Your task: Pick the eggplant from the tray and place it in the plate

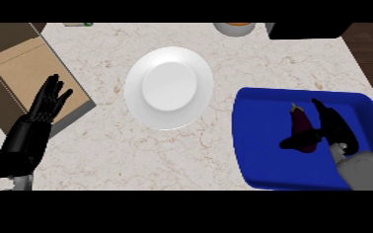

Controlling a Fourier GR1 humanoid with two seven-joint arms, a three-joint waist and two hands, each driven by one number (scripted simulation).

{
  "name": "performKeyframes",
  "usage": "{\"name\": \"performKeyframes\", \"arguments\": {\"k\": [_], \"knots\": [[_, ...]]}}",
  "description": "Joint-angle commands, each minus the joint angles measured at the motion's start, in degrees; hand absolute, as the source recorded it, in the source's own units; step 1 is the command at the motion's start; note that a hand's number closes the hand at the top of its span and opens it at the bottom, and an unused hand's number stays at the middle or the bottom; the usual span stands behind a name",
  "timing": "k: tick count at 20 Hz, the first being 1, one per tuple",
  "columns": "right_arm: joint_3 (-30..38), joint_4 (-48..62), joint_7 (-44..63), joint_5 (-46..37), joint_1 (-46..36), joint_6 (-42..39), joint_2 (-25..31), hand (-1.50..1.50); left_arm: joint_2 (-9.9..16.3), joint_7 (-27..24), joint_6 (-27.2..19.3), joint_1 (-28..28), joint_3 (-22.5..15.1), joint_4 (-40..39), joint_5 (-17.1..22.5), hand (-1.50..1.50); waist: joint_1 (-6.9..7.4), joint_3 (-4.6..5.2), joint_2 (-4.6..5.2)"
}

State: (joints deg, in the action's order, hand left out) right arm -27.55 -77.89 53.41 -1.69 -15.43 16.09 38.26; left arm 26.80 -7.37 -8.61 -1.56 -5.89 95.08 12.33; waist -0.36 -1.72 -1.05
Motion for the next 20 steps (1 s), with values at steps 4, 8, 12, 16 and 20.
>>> {"name": "performKeyframes", "arguments": {"k": [4, 8, 12, 16, 20], "knots": [[0.22, 7.4, -1.64, -1.2, -0.53, -0.86, -1.93, -1.5, -1.72, 0.68, 3.12, -1.74, -0.71, -8.22, 1.53, 0.0, 0.62, 1.74, 1.64], [1.46, 10.65, -4.72, -0.15, -2.79, -2.68, -3.31, -1.5, -2.82, 0.31, 3.44, -1.96, -0.86, -8.95, 1.31, 0.0, 0.85, 1.7, 1.76], [-0.05, 10.11, -12.01, -0.46, 1.08, -4.39, -3.92, 1.5, -2.78, 0.82, 3.47, 0.7, -0.04, -11.02, 0.49, 0.0, -0.56, 1.71, 1.66], [0.67, 12.22, -11.53, -1.49, -2.11, -4.0, -6.16, 1.5, -3.84, 0.43, 3.13, 0.78, -0.19, -11.74, -0.51, 0.0, -0.13, 1.76, 1.65], [1.61, 14.69, -18.6, -3.42, -0.35, -3.44, -3.98, 1.5, -4.06, -0.19, 4.48, -0.47, 0.23, -11.73, -0.03, 0.0, -0.25, 1.73, 1.68]]}}
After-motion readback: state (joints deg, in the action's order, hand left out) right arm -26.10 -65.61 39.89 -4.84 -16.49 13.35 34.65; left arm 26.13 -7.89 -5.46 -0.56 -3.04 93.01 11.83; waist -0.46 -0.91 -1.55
